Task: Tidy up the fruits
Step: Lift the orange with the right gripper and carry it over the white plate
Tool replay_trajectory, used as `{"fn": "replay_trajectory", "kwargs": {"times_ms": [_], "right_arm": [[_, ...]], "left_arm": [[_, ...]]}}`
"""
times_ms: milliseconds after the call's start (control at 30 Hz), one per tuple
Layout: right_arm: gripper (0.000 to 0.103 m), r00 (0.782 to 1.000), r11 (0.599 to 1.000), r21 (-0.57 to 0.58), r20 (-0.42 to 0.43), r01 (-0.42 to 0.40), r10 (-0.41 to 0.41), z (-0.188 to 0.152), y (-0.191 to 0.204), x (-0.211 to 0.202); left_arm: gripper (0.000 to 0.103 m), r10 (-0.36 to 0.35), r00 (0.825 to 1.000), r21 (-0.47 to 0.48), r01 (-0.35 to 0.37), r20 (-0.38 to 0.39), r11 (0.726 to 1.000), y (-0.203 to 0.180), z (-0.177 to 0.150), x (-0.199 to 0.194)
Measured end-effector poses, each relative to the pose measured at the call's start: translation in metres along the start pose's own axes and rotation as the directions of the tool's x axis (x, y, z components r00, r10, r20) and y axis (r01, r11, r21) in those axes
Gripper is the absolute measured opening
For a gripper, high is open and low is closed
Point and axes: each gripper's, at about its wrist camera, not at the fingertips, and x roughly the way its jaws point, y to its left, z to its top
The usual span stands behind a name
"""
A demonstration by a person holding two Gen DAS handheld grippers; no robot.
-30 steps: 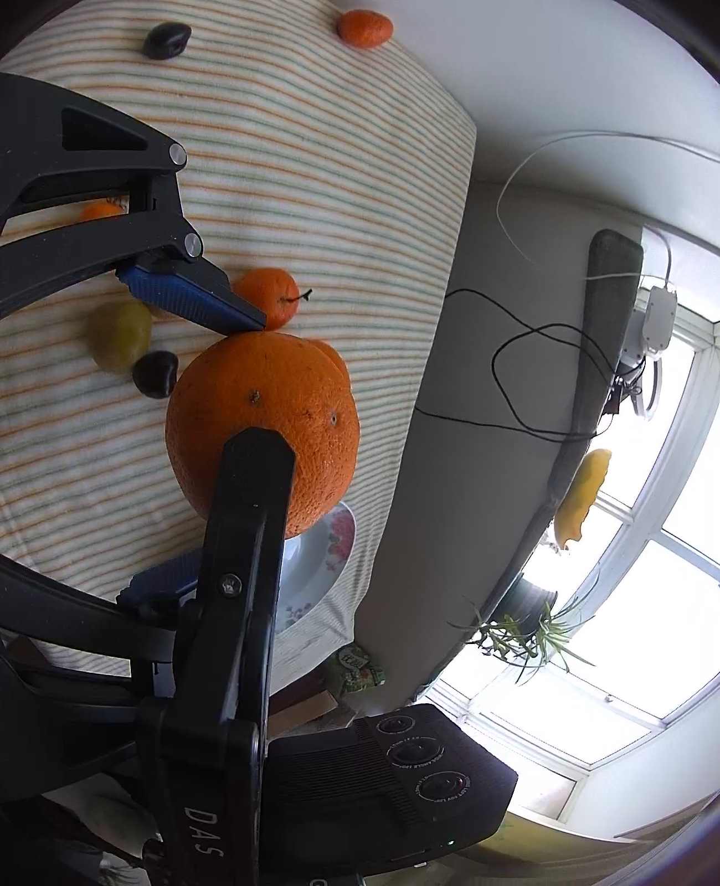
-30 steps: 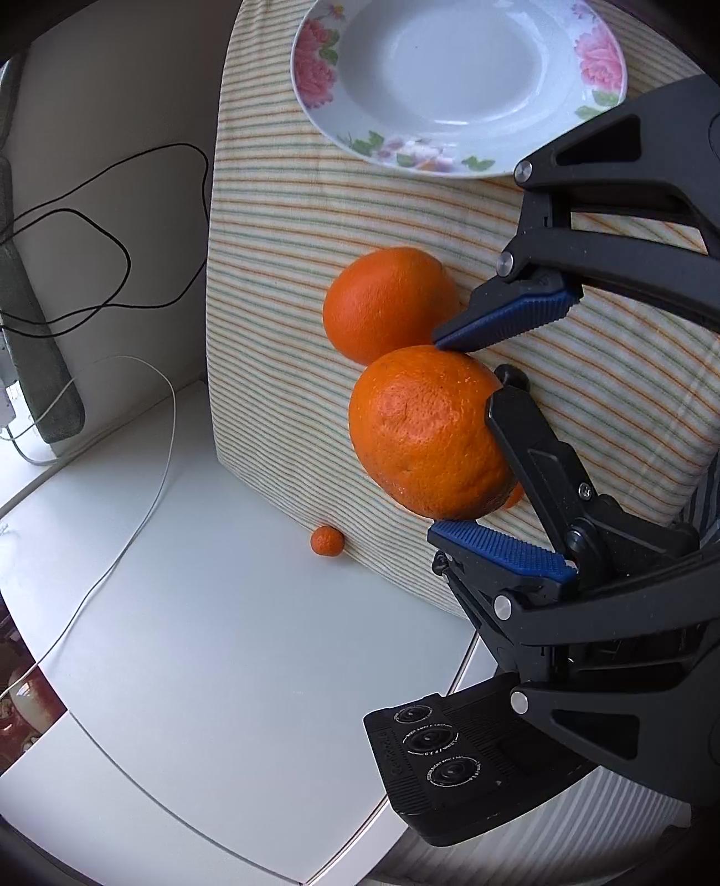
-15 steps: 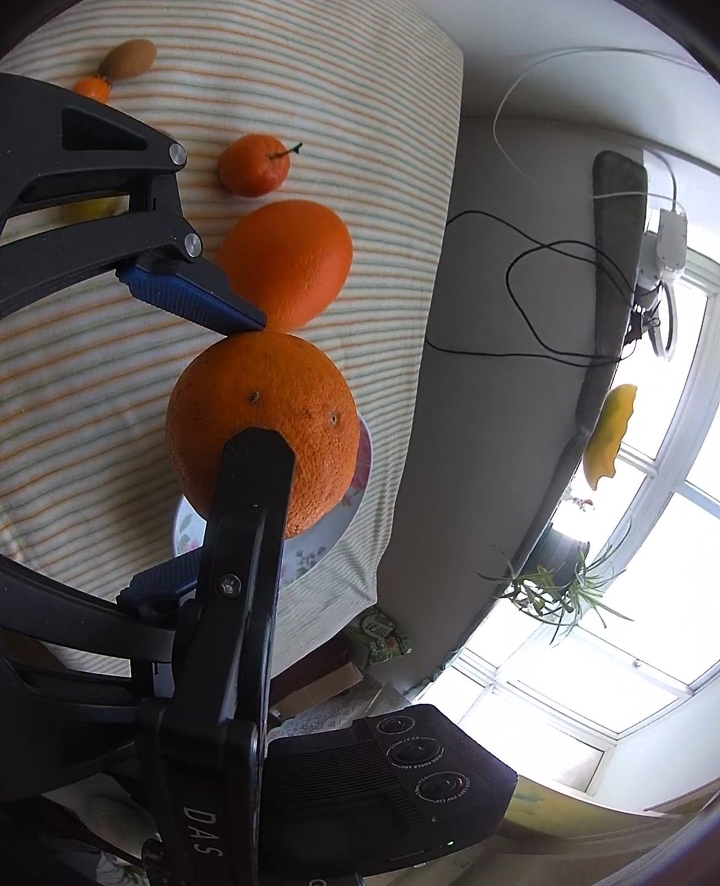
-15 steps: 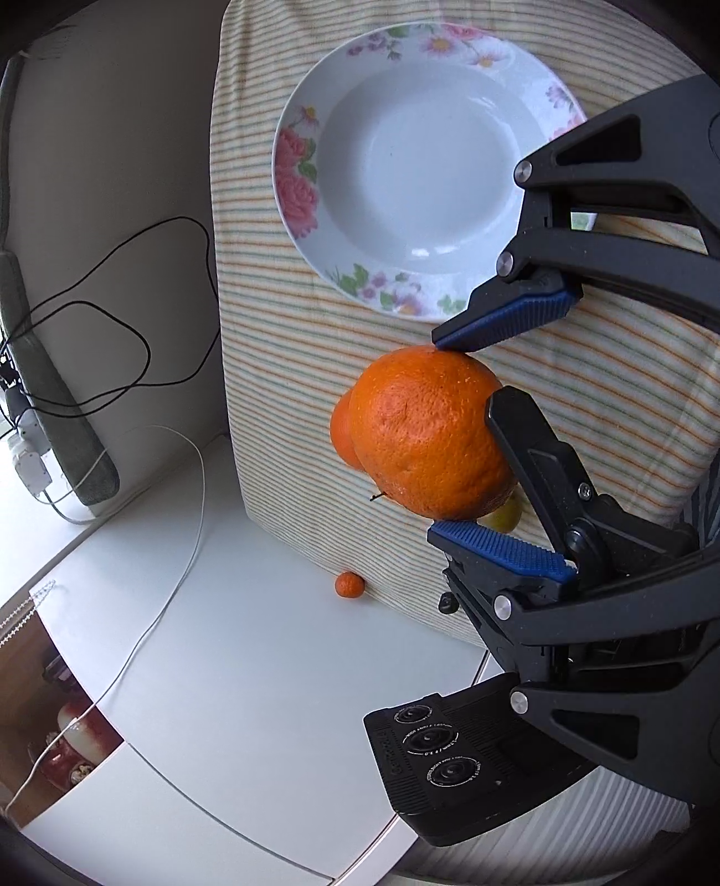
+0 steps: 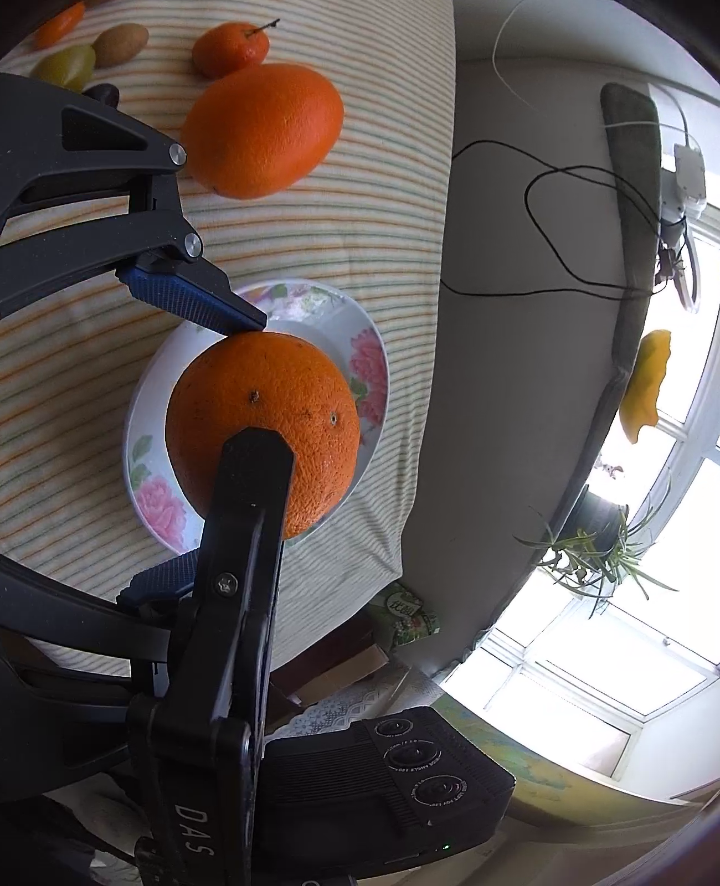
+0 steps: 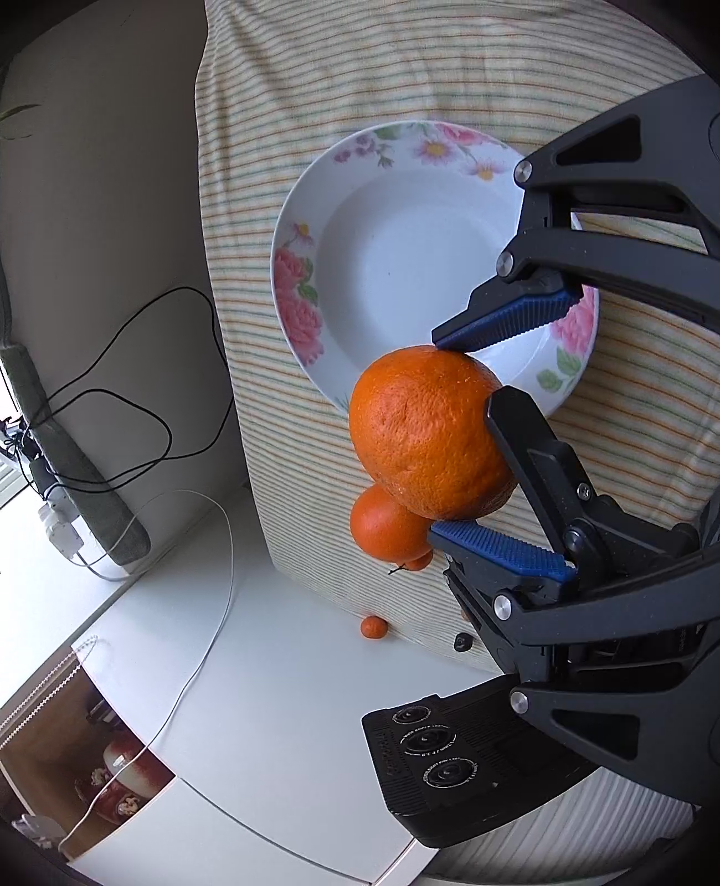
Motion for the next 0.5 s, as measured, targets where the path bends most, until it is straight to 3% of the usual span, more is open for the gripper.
{"fn": "replay_trajectory", "kwargs": {"times_ms": [500], "right_arm": [[0.066, 1.000, 0.999, 0.046, 0.004, -0.016, 0.016, 0.021, -0.050, 0.006]], "left_arm": [[0.074, 0.021, 0.998, 0.026, -0.020, -0.052, 0.999, -0.014, 0.016, 0.044]]}}
